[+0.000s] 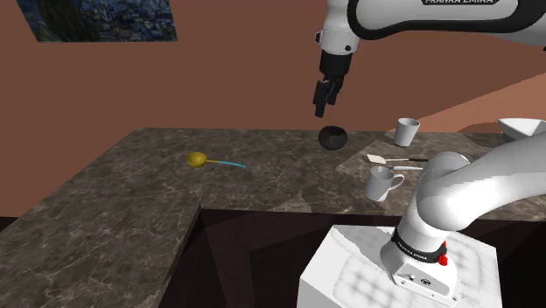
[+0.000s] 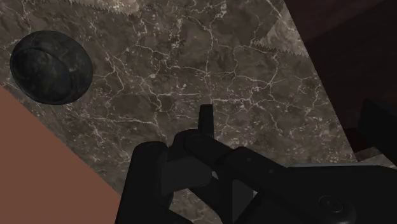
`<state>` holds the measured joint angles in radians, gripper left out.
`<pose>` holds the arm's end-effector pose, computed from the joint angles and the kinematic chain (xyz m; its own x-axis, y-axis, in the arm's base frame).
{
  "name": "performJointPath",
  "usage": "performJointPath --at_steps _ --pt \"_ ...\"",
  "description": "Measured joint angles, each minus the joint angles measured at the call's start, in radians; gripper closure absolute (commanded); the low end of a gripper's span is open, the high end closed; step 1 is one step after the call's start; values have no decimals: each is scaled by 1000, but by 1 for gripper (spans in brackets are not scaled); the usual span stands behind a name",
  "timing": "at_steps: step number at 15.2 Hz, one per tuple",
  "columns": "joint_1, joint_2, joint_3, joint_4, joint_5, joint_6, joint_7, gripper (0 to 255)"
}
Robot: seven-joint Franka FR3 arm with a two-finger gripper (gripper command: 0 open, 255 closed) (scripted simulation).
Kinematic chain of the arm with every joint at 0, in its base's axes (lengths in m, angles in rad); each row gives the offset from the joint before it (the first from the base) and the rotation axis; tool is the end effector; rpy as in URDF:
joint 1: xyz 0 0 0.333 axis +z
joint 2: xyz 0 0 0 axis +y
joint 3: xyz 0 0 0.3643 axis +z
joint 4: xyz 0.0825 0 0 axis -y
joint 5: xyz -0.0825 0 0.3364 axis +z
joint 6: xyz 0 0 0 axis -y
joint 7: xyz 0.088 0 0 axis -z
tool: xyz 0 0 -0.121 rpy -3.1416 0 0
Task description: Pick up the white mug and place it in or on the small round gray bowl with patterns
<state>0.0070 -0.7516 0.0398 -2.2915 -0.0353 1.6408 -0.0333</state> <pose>0.2448 0.0131 0.6368 0.9924 0.0743 0.0981 0.0680 -0.9955 0.0657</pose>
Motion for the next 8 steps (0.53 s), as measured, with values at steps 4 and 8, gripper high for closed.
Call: performJointPath --at_steps 4,8 --pt "-32 -14 -22 -59 -6 23 29 0" --pt "-86 -54 -44 -167 -6 49 104 0"
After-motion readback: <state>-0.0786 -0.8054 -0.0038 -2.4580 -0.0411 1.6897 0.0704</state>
